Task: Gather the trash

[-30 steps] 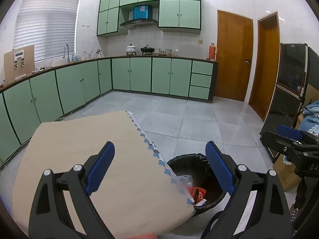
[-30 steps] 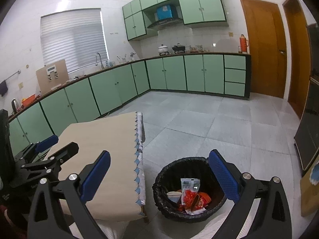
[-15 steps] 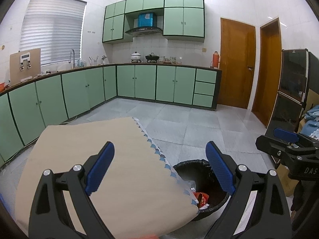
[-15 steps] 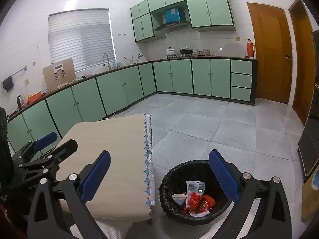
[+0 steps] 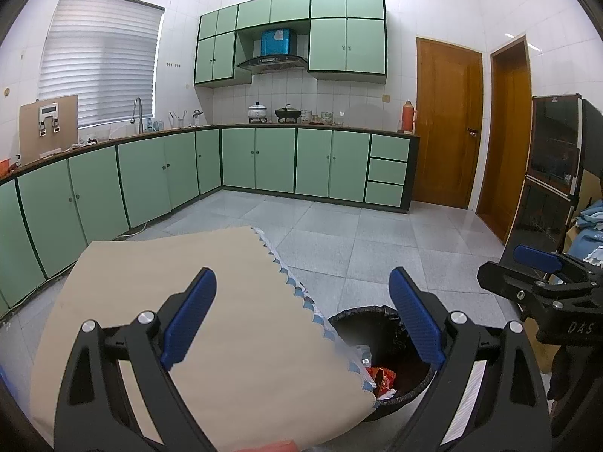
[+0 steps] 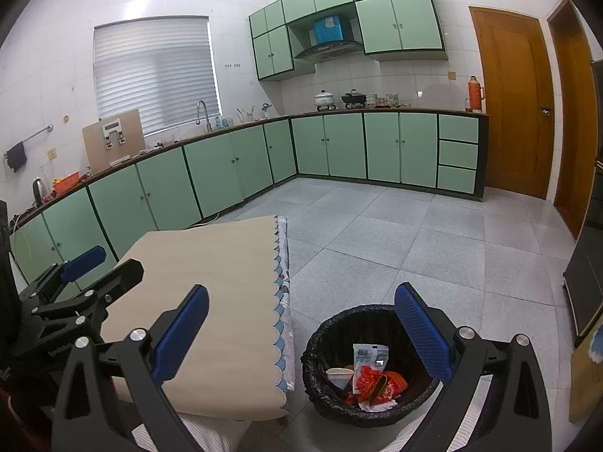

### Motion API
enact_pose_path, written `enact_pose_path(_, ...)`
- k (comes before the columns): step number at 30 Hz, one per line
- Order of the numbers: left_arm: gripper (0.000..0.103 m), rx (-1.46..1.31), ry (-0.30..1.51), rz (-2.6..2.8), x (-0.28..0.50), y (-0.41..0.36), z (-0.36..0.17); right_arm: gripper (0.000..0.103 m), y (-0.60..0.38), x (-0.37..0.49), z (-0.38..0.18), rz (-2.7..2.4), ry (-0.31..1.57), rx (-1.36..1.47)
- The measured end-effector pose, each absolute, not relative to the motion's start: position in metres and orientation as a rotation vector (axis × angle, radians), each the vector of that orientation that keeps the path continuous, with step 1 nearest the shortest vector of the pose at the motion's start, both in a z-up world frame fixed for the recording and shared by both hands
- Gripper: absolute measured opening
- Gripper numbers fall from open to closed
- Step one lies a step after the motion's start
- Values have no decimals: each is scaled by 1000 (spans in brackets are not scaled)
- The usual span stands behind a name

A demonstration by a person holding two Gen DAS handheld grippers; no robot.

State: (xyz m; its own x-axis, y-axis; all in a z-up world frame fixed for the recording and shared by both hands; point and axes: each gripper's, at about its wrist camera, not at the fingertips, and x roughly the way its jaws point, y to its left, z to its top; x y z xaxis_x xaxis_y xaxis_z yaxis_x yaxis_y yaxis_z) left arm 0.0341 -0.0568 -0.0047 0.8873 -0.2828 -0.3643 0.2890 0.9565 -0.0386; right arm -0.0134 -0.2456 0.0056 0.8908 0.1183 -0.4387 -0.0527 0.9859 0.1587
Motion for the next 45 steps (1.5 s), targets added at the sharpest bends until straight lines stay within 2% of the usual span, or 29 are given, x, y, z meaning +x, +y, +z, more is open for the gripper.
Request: enact_pose_path(45,90,21,378,-296,36,-53,-5,97,-242,-11,6,92,470,148)
